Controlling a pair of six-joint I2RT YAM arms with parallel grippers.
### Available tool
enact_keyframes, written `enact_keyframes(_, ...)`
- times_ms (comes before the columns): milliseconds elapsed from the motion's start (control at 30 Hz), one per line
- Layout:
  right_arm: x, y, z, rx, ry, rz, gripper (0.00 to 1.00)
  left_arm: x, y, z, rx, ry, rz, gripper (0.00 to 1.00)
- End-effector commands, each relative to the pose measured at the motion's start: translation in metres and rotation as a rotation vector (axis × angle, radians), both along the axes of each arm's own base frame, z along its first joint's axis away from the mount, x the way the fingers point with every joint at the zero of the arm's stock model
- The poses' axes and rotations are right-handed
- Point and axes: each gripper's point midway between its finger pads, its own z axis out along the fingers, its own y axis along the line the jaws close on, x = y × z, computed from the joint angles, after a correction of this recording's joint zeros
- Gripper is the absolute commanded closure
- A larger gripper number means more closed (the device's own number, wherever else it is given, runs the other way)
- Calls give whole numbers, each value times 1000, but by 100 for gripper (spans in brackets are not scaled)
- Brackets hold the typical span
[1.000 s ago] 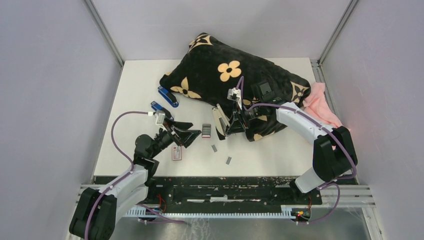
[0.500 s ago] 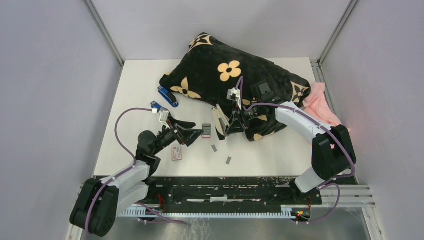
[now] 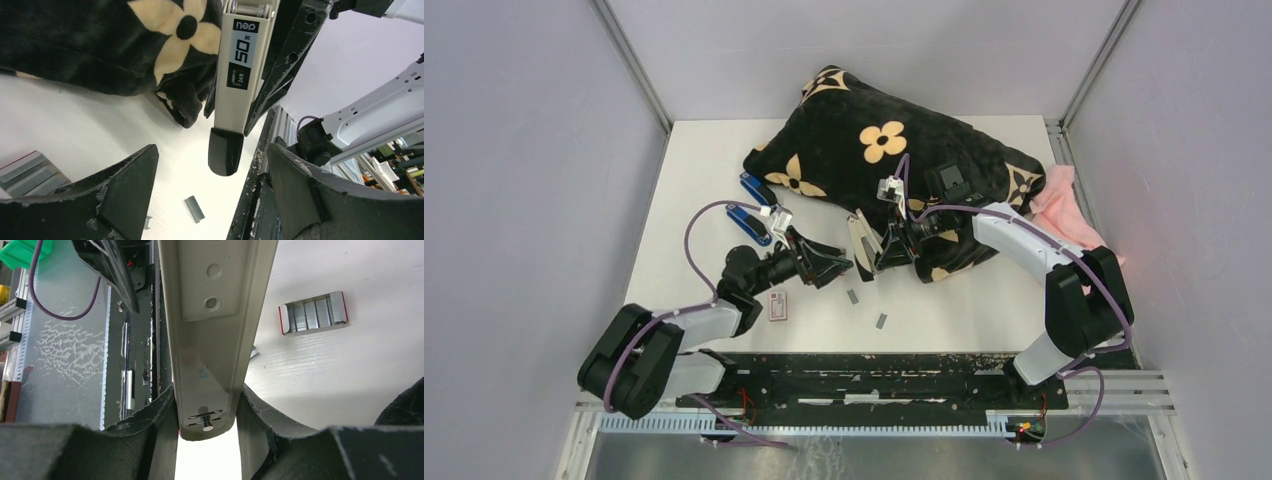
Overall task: Unload the staples from the stapler
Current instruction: Unload the staple at the center of the board.
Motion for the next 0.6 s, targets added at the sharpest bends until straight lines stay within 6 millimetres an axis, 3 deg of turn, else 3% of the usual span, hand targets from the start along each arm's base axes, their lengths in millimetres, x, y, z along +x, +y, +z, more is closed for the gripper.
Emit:
enact_keyframes(0,7,10,36,107,-70,48,99,7,-19,21,-44,-83,-55,17)
enact_keyframes(267,6,10,34,104,-64,51,99,7,-50,22,-133,-39,-192,43)
enact_keyframes(367,6,10,34,103,-65,53,99,5,-56,22,-145,-36,-228,73)
enact_keyframes(400,6,10,33,102,-64,53,99,5,-57,21,-148,-31,-237,76)
enact_keyframes(567,8,10,32,95,-67,50,99,1,-59,24,-161,-51,-268,77)
